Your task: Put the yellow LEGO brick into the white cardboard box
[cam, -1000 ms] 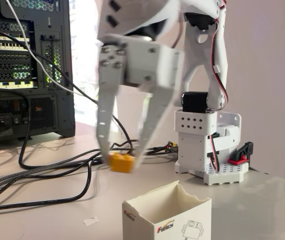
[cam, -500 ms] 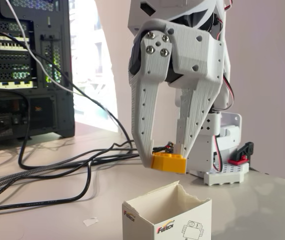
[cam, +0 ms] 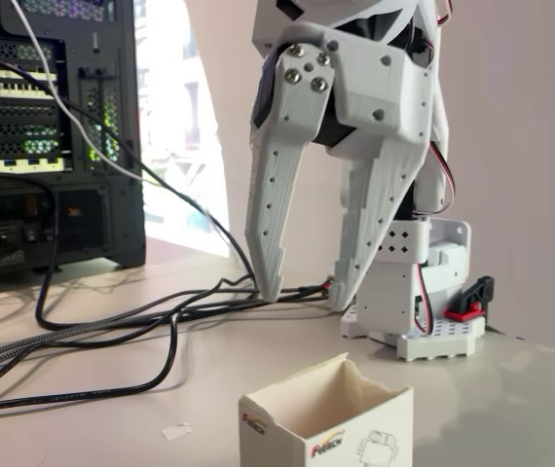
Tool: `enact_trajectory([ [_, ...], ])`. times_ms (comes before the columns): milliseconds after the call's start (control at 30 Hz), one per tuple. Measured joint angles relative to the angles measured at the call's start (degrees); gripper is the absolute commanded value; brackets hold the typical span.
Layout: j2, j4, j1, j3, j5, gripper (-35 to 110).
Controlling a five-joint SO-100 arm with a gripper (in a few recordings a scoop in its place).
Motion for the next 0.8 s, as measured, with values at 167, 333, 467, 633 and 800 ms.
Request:
enact_trajectory([
  [167,1.4,-1.7,2.0,1.5,-4.4,-9],
  [333,2.0,-3.6,6.1,3.0,-16.5,-9],
  [467,2.0,-5.4,10.6,3.9,-29.8,-9],
  [633,2.0,-6.7,17.8,4.0,-45.4,-9],
  [800,5.1,-6.7,22.3,6.6,-55.0,-9],
])
